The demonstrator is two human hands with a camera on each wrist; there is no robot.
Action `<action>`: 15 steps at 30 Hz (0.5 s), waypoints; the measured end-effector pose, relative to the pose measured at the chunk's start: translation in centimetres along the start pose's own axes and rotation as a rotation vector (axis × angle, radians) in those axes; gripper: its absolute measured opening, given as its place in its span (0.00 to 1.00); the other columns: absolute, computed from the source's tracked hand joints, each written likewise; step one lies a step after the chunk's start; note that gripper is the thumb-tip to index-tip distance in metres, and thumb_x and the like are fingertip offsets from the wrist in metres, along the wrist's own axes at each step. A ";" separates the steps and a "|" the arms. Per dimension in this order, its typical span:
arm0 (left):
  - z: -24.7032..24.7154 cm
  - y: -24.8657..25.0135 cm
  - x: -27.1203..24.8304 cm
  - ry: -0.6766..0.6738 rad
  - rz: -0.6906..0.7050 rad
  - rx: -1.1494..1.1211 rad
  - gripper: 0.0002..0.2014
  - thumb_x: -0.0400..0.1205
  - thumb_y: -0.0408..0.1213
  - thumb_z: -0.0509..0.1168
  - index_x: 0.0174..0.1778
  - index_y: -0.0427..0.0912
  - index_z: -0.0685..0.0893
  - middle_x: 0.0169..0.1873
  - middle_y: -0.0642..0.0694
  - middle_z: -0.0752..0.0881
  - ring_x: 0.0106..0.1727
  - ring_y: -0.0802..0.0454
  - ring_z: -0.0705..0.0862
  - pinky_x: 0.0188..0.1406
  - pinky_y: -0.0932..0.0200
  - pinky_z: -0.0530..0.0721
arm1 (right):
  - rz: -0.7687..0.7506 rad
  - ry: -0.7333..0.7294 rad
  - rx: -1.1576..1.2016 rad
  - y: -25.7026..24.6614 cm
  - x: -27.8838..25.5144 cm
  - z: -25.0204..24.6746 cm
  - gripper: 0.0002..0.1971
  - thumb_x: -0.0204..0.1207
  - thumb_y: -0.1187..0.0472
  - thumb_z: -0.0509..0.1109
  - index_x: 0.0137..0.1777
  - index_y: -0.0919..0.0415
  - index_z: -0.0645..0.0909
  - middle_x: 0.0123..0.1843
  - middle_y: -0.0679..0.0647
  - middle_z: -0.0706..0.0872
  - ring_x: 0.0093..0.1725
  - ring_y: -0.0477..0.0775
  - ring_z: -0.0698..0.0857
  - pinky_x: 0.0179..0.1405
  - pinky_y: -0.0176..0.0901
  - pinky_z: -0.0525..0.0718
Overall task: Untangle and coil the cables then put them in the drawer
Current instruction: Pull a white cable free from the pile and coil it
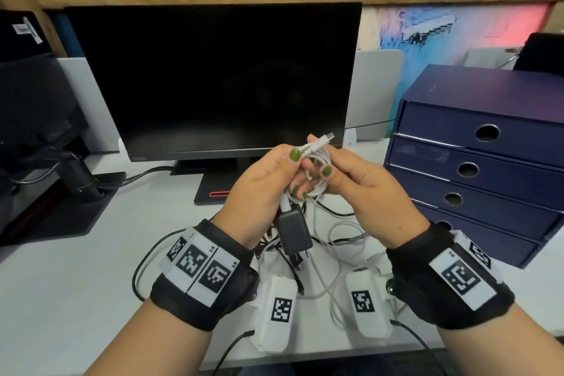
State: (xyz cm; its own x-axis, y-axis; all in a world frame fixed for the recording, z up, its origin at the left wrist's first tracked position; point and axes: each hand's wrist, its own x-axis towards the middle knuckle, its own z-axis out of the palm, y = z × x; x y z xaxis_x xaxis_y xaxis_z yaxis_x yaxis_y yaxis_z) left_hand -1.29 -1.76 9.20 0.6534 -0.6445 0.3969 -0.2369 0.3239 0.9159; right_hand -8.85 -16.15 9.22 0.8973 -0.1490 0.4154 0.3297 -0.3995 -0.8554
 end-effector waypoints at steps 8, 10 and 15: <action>0.4 -0.4 0.2 0.227 0.112 0.489 0.09 0.87 0.45 0.57 0.52 0.54 0.83 0.48 0.48 0.85 0.50 0.54 0.85 0.55 0.49 0.84 | 0.027 0.210 0.118 -0.4 0.0 1.2 0.13 0.81 0.67 0.65 0.63 0.59 0.84 0.53 0.60 0.86 0.45 0.52 0.90 0.36 0.43 0.90; 0.6 -0.3 0.3 0.293 0.185 0.484 0.05 0.85 0.40 0.61 0.55 0.52 0.80 0.44 0.49 0.85 0.45 0.52 0.86 0.47 0.51 0.86 | 0.032 0.247 0.111 -0.5 0.0 1.2 0.13 0.82 0.66 0.65 0.62 0.59 0.85 0.49 0.57 0.87 0.42 0.51 0.90 0.34 0.41 0.90; 0.6 -0.2 0.2 0.372 0.267 0.498 0.02 0.82 0.37 0.67 0.48 0.47 0.81 0.39 0.53 0.87 0.40 0.59 0.87 0.40 0.65 0.85 | 0.051 0.294 0.114 -0.5 0.0 1.1 0.12 0.82 0.66 0.65 0.61 0.57 0.85 0.41 0.47 0.86 0.37 0.49 0.90 0.31 0.36 0.88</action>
State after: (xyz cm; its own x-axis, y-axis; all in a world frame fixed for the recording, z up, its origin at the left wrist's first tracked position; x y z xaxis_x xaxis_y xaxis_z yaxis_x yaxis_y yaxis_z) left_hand -1.59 -2.37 9.17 0.7094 -0.2768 0.6482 -0.6692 0.0240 0.7427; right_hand -8.72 -14.95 9.31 0.7957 -0.4283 0.4282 0.3316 -0.2835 -0.8998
